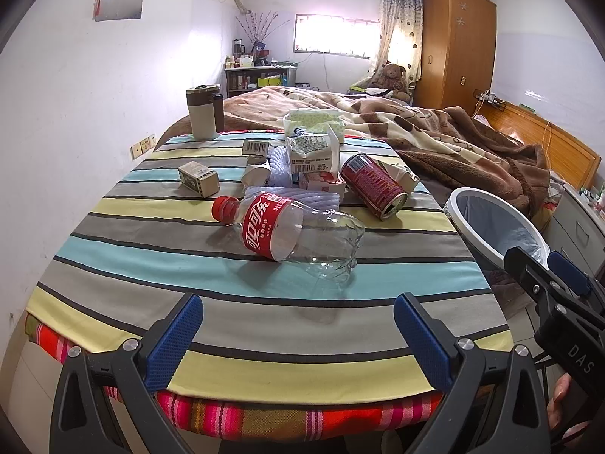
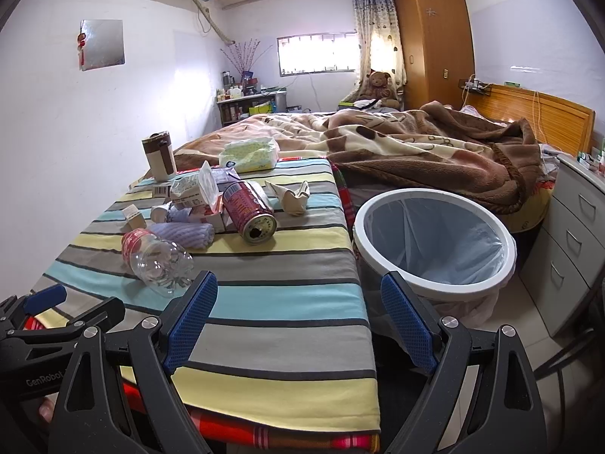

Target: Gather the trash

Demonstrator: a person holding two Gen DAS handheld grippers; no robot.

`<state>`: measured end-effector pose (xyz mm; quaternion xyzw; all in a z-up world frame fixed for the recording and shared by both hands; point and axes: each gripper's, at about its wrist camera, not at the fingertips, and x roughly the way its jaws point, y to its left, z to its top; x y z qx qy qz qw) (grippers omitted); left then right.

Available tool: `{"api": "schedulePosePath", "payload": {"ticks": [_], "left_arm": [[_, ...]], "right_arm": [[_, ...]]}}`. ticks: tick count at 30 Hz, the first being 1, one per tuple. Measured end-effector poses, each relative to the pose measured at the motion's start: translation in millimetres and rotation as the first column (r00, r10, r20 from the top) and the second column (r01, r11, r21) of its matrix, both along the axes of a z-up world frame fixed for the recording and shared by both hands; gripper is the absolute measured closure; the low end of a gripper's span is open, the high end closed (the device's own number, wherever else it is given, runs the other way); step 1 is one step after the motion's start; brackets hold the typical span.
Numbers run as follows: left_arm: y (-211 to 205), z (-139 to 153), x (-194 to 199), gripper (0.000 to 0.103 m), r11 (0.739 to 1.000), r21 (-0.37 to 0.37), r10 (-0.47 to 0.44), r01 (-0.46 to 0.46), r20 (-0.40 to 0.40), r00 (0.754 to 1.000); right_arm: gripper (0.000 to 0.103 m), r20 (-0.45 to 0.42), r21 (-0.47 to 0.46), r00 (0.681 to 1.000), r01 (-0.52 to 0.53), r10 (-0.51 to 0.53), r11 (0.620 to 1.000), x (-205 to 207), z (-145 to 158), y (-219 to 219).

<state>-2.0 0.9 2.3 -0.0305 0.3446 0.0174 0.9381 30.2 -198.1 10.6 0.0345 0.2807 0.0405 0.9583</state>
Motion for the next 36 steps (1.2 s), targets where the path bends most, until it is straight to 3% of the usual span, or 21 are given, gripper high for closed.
{"api": "schedulePosePath", "payload": {"ticks": [36], "left_arm": [[-1.3,2.0,-0.5,0.001,1.0,-0.005,0.002,-0.002,0.001,1.0]], "right_arm": [[0.013,0.004,0.0,1.0,0.008,-0.008,1.0,-1.7,0.4,-3.1]]}}
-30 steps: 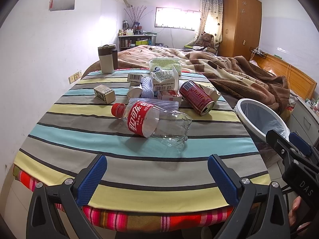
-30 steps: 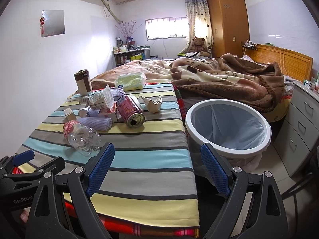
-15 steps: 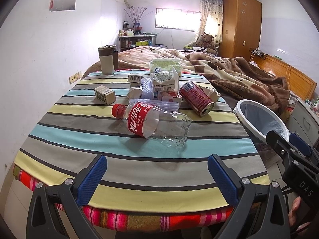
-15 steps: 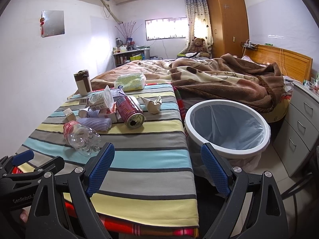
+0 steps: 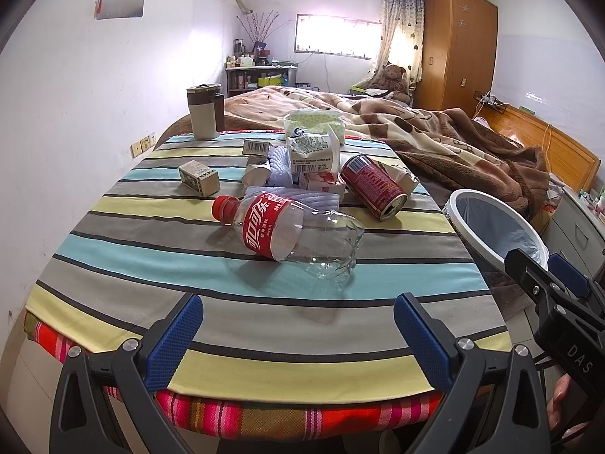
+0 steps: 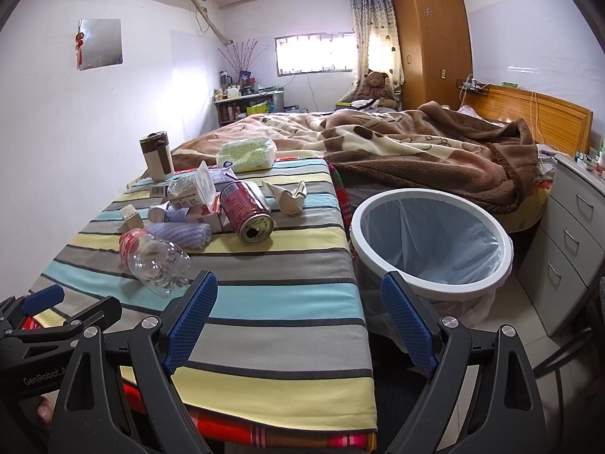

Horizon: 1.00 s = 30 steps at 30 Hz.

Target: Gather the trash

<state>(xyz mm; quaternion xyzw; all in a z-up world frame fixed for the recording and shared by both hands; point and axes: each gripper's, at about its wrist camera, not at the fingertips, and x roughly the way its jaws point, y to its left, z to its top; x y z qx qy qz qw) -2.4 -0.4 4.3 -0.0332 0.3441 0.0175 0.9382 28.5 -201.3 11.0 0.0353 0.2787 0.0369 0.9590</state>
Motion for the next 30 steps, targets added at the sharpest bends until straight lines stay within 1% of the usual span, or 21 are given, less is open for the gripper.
{"api": "schedulePosePath", "payload": {"ticks": [24,30], "left_arm": [[2.8,-0.5,-0.1,0.001,1.0,-0.006,0.004,-0.004,0.0,1.0],[4.3,-2.0,3.3,0.001,1.0,-0.009,0.003,-0.003,-0.011,1.0]], "right_arm": [[0.013,-0.002,-0.002,1.0,-0.001,0.001,1.0,0.6,0.2,1.1],[0.013,-0.007,-0.002,1.0,0.002,-0.002,1.0,-0.4,-1.5,-3.6]]}}
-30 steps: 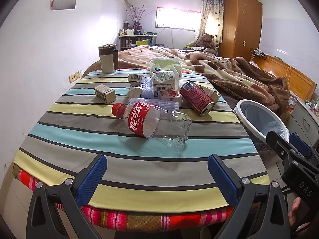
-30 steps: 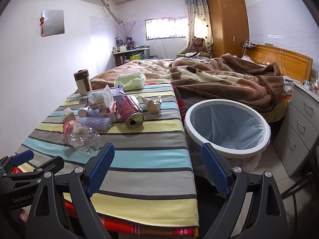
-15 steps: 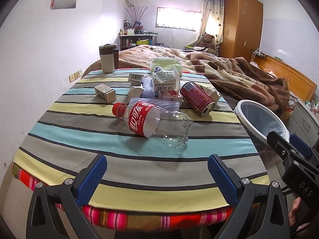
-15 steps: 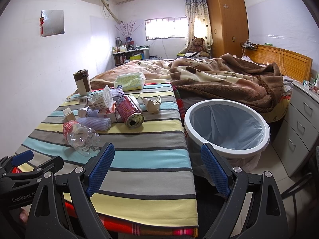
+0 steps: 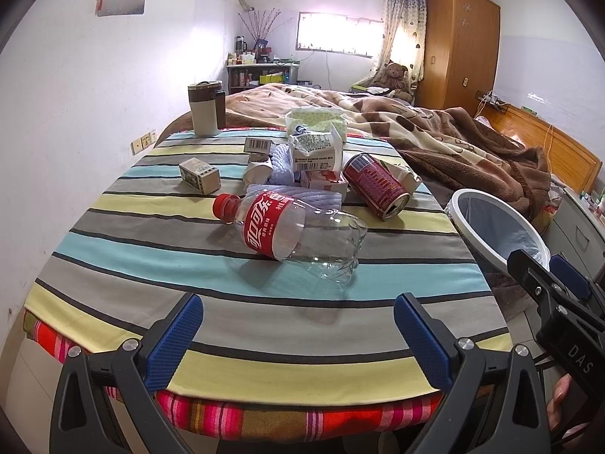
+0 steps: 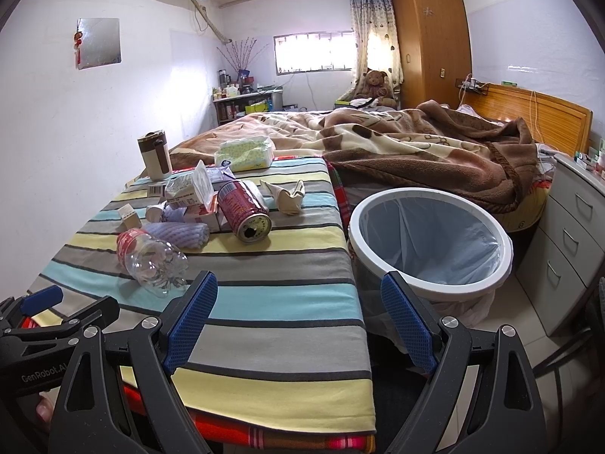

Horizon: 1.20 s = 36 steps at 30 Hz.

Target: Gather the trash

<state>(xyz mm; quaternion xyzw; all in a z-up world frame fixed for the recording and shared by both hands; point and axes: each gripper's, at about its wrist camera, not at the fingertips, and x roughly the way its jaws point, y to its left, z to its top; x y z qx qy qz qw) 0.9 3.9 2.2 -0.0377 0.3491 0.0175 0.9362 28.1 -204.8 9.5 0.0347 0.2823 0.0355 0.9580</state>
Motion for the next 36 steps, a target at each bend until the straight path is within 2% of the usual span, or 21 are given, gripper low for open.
{"api": "schedulePosePath", "payload": {"ticks": [5,8,11,15,19,23,29,33,36], "left_arm": [[2,-1,3,0.001,1.0,-0.004,-0.002,0.002,-0.007,1.0],[8,-2,8,0.001,0.999,-0.031,-0.006,0.005,-0.021,1.0],[17,-5,16,0.001,0.996,-0.093,-0.013,0.009,-0.048,0.999],[36,-5,29,0.001,0.977,-0.215,-0.004,-0.009,-0.059,0.998],[45,-5,48,0.001,0.971,-0.236,0.014,-0.032,-0.08,0.997],[51,-8,69,0.001,0.952,-0.303,0.021,-0.055,-0.116,0.993],[59,-16,97,0.001,0.936,-0.335,0.061,-0.11,-0.154,0.986],[64,-25,115,0.001,0.921,-0.359,0.08,-0.15,-0.203,0.976],[63,-32,125,0.001,0.927,-0.344,0.07,-0.15,-0.235,0.97]], "right_arm": [[0.013,-0.009,-0.002,1.0,-0.001,0.001,1.0,5,-1,0],[0.013,-0.013,0.0,1.0,-0.002,0.002,1.0,12,-1,2],[0.013,-0.01,0.006,1.0,-0.007,0.007,1.0,21,0,1],[0.013,-0.01,0.006,0.999,-0.036,0.036,0.999,35,1,5],[0.013,-0.009,0.01,0.998,-0.064,0.064,0.998,55,2,9],[0.013,-0.034,0.019,0.995,-0.092,0.093,0.996,77,1,13],[0.013,-0.056,0.011,0.989,-0.134,0.134,0.991,102,0,20],[0.013,-0.111,0.038,0.978,-0.176,0.179,0.984,124,-7,25],[0.013,-0.135,0.028,0.967,-0.214,0.216,0.976,135,-12,32]]}}
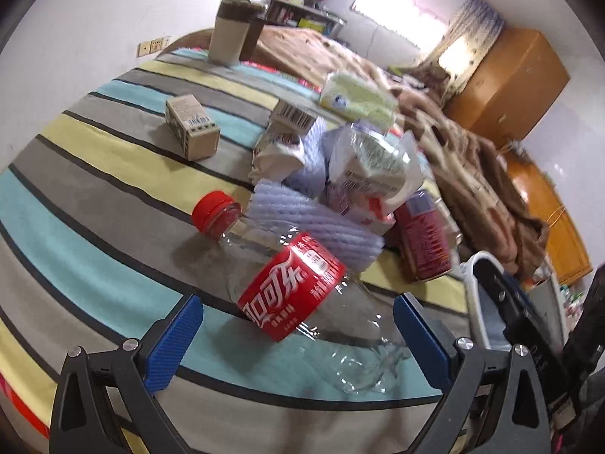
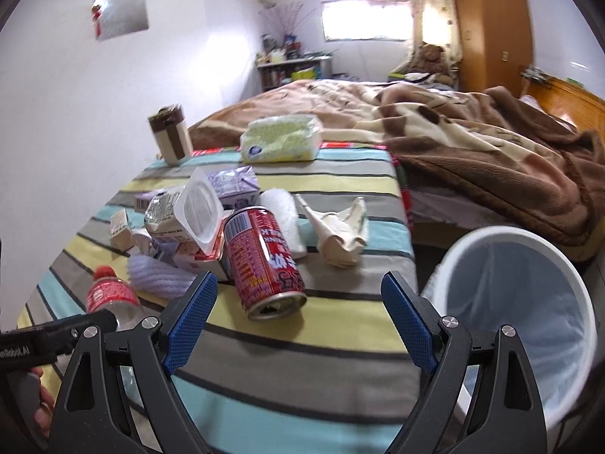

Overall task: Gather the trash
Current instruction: 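Grasp the clear Coca-Cola bottle with left tool while right tool grasps the red can, then lift the bottle and can and carry both toward the white wastebasket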

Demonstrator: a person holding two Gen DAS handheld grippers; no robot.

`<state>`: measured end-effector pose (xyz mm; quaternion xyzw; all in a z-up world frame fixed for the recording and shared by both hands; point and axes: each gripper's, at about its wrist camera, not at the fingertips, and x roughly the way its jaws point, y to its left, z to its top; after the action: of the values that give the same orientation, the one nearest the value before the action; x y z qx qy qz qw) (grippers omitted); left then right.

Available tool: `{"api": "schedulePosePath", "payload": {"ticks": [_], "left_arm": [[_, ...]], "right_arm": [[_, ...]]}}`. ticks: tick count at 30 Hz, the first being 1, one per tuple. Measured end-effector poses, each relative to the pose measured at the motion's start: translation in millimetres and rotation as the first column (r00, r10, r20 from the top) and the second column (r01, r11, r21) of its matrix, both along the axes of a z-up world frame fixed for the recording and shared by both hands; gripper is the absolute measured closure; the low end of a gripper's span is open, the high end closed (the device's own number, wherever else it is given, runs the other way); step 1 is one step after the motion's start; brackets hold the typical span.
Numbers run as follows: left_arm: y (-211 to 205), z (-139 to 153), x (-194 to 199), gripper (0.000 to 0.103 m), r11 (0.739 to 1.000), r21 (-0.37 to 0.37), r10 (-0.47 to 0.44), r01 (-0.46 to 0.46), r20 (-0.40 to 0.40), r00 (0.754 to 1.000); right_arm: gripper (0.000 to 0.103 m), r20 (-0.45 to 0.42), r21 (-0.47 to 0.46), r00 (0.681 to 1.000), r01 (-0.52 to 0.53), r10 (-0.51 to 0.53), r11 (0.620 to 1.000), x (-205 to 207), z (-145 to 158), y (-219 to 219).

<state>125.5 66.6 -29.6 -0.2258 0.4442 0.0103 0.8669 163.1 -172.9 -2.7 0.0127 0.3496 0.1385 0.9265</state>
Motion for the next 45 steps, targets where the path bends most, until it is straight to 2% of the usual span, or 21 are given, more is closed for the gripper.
{"api": "schedulePosePath", "payload": {"ticks": [6,14,17,20,24,26,29,36,45], "left_arm": [[5,-17,18,0.002,1.0,0.007,0.002,-0.001,-0.078,0.997],[10,-19,13,0.005,0.998,0.034,-0.046,0.049,-0.09,0.995],[18,-16,8,0.011,0.998,0.041,-0.039,0.043,-0.094,0.995],[22,-11,0,0.016,0.995,0.076,-0.059,0.066,-0.083,0.995],[26,-13,-6,0.032,0.991,0.103,-0.08,0.091,-0.106,0.991],[28,-15,-8,0.036,0.989,0.115,-0.077,0.09,-0.109,0.991],[29,-16,-8,0.036,0.989,0.118,-0.081,0.093,-0.101,0.992],[27,-14,-1,0.036,0.978,0.177,-0.091,0.109,-0.108,0.99],[30,-11,-7,0.039,0.989,0.102,-0.101,0.107,-0.055,0.993]], "right_arm": [[0.013,-0.069,0.012,0.996,-0.053,0.054,0.999,19,-8,3],[0.016,-0.12,-0.019,0.987,-0.108,0.105,0.994,30,-17,18],[0.021,-0.136,-0.036,0.984,-0.121,0.115,0.992,35,-21,23],[0.033,-0.151,-0.04,0.981,-0.131,0.123,0.991,37,-23,26],[0.044,-0.163,-0.051,0.977,-0.144,0.134,0.988,39,-25,30],[0.044,-0.166,-0.048,0.977,-0.146,0.137,0.988,38,-25,30],[0.044,-0.178,-0.035,0.974,-0.15,0.141,0.988,38,-25,30],[0.044,-0.182,-0.033,0.975,-0.136,0.128,0.99,39,-25,31],[0.046,-0.152,0.022,0.984,-0.096,0.098,0.995,19,-18,21]]}}
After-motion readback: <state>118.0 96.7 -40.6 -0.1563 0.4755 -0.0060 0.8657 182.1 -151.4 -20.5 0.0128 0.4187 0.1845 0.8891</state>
